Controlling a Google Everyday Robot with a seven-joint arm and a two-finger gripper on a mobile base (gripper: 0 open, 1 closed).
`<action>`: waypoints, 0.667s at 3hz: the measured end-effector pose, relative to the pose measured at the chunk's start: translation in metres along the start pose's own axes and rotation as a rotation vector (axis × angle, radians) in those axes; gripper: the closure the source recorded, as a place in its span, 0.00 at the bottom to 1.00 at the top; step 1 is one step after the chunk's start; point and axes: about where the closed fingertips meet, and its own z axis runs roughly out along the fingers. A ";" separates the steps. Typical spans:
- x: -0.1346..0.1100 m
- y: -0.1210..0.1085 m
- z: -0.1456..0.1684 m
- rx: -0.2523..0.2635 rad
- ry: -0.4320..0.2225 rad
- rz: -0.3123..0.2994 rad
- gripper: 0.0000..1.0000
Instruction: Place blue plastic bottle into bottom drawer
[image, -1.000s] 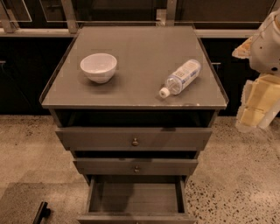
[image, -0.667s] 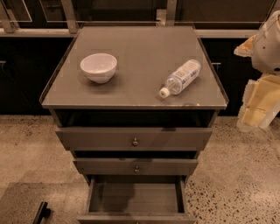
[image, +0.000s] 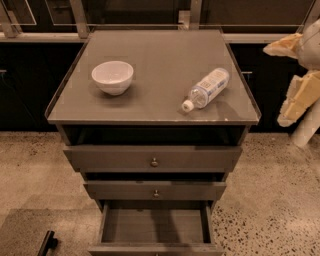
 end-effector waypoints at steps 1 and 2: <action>0.005 -0.026 0.030 -0.097 -0.152 -0.094 0.00; 0.015 -0.049 0.050 -0.098 -0.211 -0.094 0.00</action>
Offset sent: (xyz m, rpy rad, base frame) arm 0.0313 0.0034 -0.0189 0.1083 0.0220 0.1537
